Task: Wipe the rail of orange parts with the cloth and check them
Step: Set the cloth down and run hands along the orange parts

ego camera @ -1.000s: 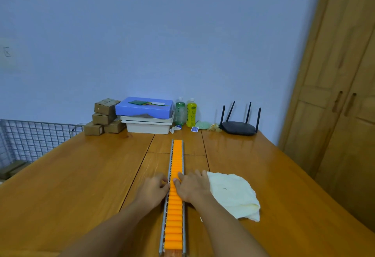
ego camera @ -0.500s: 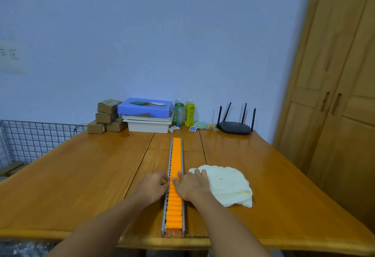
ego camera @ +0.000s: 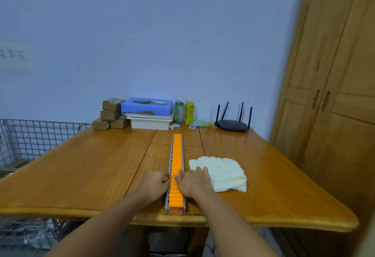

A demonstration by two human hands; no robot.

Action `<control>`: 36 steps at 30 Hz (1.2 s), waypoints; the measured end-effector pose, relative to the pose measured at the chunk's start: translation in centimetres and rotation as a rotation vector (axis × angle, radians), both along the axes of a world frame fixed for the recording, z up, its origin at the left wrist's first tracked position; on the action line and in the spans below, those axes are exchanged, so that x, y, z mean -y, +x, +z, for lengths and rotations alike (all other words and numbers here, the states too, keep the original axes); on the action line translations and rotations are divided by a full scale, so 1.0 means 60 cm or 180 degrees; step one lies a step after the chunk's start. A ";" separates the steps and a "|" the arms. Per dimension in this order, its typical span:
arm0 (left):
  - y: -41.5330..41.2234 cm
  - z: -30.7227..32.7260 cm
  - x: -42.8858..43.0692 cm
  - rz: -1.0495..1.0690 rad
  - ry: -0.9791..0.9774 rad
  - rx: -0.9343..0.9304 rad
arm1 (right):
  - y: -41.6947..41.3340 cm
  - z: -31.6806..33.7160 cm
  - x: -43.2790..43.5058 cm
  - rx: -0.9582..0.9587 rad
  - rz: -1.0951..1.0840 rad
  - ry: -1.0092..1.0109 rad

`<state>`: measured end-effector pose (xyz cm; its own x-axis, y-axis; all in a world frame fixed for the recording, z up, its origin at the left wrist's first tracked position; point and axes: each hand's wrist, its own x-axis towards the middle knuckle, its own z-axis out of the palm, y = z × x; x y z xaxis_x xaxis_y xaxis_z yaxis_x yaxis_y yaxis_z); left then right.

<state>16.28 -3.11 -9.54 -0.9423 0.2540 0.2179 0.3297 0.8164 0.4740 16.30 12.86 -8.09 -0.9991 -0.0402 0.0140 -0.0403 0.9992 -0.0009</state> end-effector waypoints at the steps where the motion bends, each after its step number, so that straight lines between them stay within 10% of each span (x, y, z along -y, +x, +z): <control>1: 0.006 0.000 0.000 -0.0002 0.0004 -0.0004 | 0.006 -0.001 0.001 0.0001 -0.0002 0.0019; 36: 0.176 0.019 0.001 -0.0355 -0.1053 0.0178 | 0.187 0.009 0.009 0.0069 -0.0068 0.0071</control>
